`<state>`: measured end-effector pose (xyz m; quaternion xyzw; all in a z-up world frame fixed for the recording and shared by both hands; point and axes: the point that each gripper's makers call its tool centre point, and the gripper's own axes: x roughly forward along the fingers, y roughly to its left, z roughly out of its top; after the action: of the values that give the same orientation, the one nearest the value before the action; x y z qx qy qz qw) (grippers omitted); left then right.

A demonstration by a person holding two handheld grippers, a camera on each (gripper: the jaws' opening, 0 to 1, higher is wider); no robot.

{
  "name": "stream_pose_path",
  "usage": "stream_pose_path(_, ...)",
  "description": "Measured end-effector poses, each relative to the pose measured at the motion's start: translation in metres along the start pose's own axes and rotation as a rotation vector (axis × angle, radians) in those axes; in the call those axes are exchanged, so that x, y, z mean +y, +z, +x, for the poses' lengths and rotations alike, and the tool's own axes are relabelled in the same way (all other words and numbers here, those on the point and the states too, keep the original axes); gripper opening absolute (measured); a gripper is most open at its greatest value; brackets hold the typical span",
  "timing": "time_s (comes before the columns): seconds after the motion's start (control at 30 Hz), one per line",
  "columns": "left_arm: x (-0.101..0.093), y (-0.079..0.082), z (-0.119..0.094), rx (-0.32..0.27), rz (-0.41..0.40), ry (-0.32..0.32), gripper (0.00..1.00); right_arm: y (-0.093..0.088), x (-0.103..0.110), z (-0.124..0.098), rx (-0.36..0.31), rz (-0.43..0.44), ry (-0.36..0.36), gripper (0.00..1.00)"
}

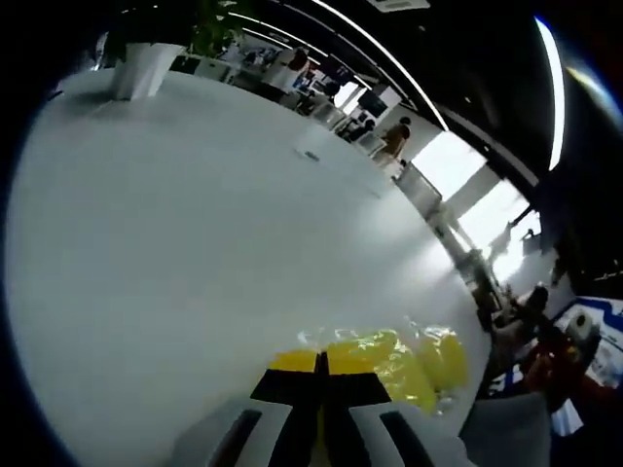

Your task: Compare the silicone blocks by pressing each to a similar depth, holding the contact briefly, and releasing to observe deformation and rebound differences across the visible hardness samples.

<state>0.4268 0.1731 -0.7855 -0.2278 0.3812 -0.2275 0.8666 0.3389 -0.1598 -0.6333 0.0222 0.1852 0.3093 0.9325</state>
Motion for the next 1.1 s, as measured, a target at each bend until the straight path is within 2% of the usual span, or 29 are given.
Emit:
stream_pose_path(0.23,-0.002,0.000,0.000,-0.007,0.102,0.012,0.00,-0.004,-0.001,0.001,0.007,0.010,0.004,0.97)
stream_pose_path(0.33,-0.003,0.001,0.000,-0.013,0.175,0.011,0.01,-0.004,0.001,0.003,0.008,0.011,0.010,0.97)
stream_pose_path(0.47,-0.001,0.002,-0.001,-0.012,0.167,0.010,0.07,-0.004,0.002,0.005,0.008,0.007,0.017,0.97)
stream_pose_path(0.5,0.000,0.003,-0.002,-0.017,0.161,0.012,0.11,-0.004,0.001,0.006,0.009,0.006,0.018,0.97)
stream_pose_path(0.53,0.000,0.005,-0.003,-0.027,0.141,0.011,0.21,-0.003,0.001,0.006,0.008,0.005,0.019,0.97)
stream_pose_path(0.7,0.003,0.012,-0.015,-0.097,0.160,0.020,0.66,-0.001,0.000,0.007,0.007,0.003,0.021,0.97)
stream_pose_path(0.83,0.007,0.028,-0.027,-0.178,0.228,0.040,0.96,-0.001,-0.001,0.008,0.007,0.001,0.023,0.97)
stream_pose_path(0.87,0.006,0.034,-0.031,-0.204,0.264,0.042,1.00,-0.002,-0.001,0.008,0.006,0.003,0.025,0.97)
stream_pose_path(0.93,0.002,0.031,-0.040,-0.174,0.326,0.027,1.00,-0.001,-0.001,0.008,0.007,0.003,0.025,0.97)
stream_pose_path(1.0,-0.002,0.033,-0.047,-0.168,0.390,0.028,1.00,-0.003,-0.002,0.009,0.010,0.002,0.026,0.97)
stream_pose_path(1.07,-0.008,0.036,-0.059,-0.183,0.451,0.017,1.00,-0.002,-0.002,0.010,0.011,0.003,0.025,0.97)
stream_pose_path(1.1,-0.010,0.035,-0.067,-0.186,0.445,0.013,1.00,-0.003,-0.003,0.011,0.013,0.003,0.026,0.97)
